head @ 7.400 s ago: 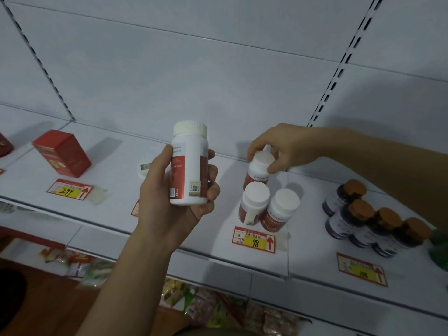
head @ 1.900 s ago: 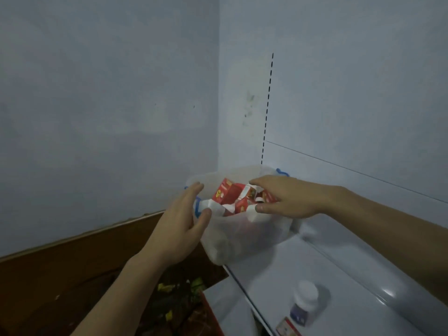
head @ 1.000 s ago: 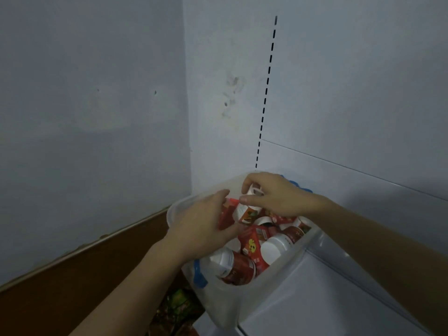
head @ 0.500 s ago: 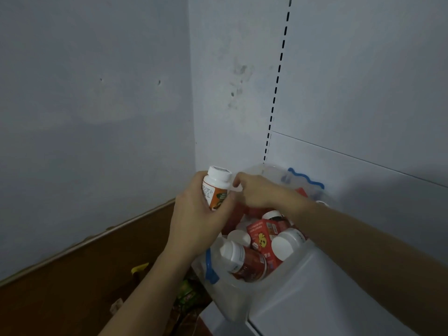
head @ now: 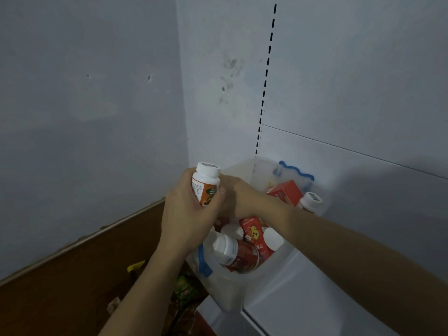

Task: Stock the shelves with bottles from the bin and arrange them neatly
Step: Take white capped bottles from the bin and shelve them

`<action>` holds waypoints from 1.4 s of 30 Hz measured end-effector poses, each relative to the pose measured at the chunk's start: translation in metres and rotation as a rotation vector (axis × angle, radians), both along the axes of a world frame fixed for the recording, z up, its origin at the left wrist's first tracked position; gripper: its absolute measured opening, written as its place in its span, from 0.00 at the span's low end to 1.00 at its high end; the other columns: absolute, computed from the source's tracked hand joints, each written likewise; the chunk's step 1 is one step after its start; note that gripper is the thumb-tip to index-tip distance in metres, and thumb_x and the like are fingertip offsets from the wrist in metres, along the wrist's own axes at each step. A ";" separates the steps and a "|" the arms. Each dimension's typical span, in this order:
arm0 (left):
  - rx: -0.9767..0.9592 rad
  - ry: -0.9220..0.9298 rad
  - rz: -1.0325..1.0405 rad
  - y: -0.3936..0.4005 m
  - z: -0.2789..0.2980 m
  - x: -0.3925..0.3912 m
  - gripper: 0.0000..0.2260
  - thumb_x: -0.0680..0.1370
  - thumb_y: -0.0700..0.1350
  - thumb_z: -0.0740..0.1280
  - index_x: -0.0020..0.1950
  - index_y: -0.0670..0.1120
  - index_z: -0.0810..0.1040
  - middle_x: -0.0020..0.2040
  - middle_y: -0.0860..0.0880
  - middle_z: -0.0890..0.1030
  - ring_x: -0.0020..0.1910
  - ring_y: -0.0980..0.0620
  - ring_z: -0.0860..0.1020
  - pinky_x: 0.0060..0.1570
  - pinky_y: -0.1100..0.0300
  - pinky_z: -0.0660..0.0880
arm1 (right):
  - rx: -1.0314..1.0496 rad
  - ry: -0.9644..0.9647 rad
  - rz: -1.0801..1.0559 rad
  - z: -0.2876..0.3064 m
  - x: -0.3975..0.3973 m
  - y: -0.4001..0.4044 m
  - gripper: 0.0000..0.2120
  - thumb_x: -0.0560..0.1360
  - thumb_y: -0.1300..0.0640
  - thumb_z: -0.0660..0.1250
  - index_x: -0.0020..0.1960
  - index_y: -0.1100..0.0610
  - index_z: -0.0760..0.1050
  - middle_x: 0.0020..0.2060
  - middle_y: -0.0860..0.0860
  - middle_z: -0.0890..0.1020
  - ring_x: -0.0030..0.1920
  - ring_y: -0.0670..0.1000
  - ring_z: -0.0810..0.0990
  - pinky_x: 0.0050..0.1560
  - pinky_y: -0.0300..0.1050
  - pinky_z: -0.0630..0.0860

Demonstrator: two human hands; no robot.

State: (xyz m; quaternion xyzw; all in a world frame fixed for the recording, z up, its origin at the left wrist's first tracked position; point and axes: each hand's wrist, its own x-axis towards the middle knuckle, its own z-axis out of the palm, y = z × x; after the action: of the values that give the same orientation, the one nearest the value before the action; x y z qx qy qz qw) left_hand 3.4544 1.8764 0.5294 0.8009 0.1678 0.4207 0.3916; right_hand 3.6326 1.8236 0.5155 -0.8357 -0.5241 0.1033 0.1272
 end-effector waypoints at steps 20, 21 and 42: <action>-0.280 -0.262 -0.430 -0.056 0.044 -0.032 0.22 0.73 0.63 0.69 0.60 0.50 0.76 0.47 0.47 0.83 0.44 0.47 0.83 0.42 0.53 0.80 | 1.124 0.433 -0.563 0.074 -0.092 -0.210 0.18 0.73 0.59 0.77 0.61 0.50 0.79 0.56 0.55 0.80 0.55 0.57 0.84 0.47 0.53 0.85; -0.344 -0.268 -0.523 -0.067 0.044 -0.036 0.23 0.72 0.65 0.69 0.60 0.52 0.77 0.47 0.46 0.83 0.44 0.47 0.83 0.43 0.52 0.80 | 1.171 0.441 -0.595 0.070 -0.102 -0.222 0.18 0.73 0.60 0.76 0.61 0.51 0.79 0.56 0.56 0.80 0.53 0.57 0.85 0.47 0.52 0.85; -1.186 -0.102 -1.754 -0.354 0.014 -0.097 0.26 0.75 0.59 0.71 0.59 0.38 0.76 0.38 0.43 0.76 0.29 0.49 0.73 0.30 0.61 0.73 | 1.179 -0.028 -1.215 0.026 -0.282 -0.536 0.22 0.71 0.62 0.78 0.61 0.47 0.78 0.53 0.48 0.84 0.52 0.47 0.84 0.49 0.43 0.83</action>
State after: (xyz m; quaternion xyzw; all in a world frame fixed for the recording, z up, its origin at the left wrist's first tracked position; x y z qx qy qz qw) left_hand 3.3572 1.5220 0.5430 0.3039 -0.3072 -0.1255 0.8930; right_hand 3.3507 1.2877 0.5416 -0.7704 0.0467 -0.2837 0.5690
